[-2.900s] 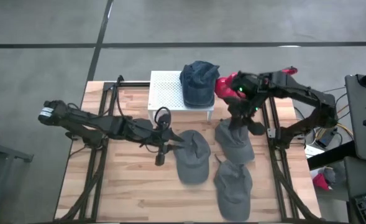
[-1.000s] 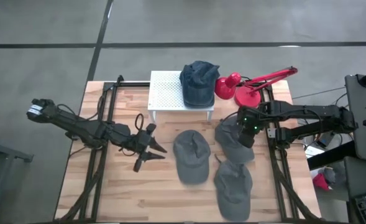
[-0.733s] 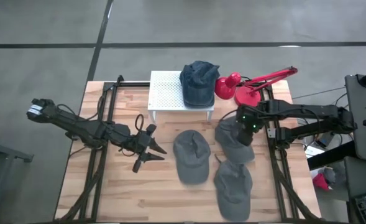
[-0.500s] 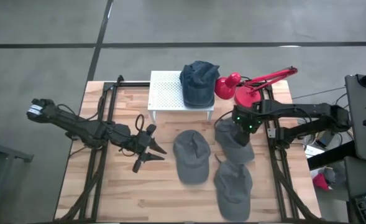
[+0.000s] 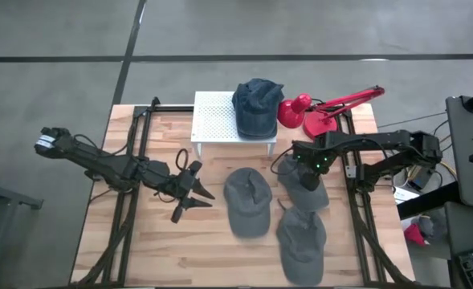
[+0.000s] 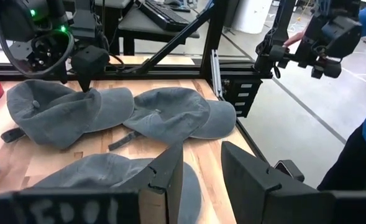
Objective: Pick & Place hat
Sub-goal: Put the top right gray cap on the shelf
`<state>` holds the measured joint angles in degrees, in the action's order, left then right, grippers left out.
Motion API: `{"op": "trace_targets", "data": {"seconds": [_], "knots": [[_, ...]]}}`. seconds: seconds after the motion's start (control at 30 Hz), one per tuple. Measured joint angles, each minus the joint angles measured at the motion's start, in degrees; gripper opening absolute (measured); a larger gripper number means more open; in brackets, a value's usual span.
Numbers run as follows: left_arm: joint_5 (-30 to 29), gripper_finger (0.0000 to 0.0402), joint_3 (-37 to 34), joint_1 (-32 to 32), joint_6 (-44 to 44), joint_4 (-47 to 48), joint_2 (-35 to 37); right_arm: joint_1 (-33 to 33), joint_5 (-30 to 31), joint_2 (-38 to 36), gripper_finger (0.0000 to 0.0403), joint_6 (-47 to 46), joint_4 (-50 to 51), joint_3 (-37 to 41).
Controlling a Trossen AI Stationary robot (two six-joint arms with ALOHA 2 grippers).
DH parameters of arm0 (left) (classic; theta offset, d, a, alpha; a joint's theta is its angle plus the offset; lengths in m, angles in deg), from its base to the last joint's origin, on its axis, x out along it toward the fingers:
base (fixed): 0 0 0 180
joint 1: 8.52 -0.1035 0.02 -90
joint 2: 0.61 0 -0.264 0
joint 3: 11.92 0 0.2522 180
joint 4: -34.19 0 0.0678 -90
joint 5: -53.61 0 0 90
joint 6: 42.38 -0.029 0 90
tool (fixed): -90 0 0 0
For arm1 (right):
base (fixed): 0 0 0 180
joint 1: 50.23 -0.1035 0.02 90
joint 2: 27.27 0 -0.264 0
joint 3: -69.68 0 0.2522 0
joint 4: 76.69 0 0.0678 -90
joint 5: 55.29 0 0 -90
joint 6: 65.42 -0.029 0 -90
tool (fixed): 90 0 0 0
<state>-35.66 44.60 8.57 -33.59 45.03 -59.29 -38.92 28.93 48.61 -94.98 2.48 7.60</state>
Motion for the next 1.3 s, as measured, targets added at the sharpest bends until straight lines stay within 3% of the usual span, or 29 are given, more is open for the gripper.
{"op": "trace_targets", "data": {"seconds": [0.63, 0.97, 1.13, 1.3], "knots": [[0.0, 0.0112, 0.0, 0.0, 0.0, 0.4, 0.0, 0.0, 3.1, -8.3, 0.0277, -0.9, 0.1, 0.0], [-0.1, 0.0112, 0.0, 0.0, 0.3, 0.4, 0.0, -0.2, 2.4, -8.7, 0.0273, 0.9, 0.1, 0.0], [-0.1, 0.0112, 0.0, 0.0, 0.7, 0.4, 0.0, 2.3, 7.2, -9.3, 0.0280, -2.8, 2.2, 0.0], [-0.1, 0.0112, 0.0, 0.0, 0.7, 0.4, 0.0, 5.7, 7.5, -11.8, 0.0283, -3.0, 1.3, 1.2]]}}
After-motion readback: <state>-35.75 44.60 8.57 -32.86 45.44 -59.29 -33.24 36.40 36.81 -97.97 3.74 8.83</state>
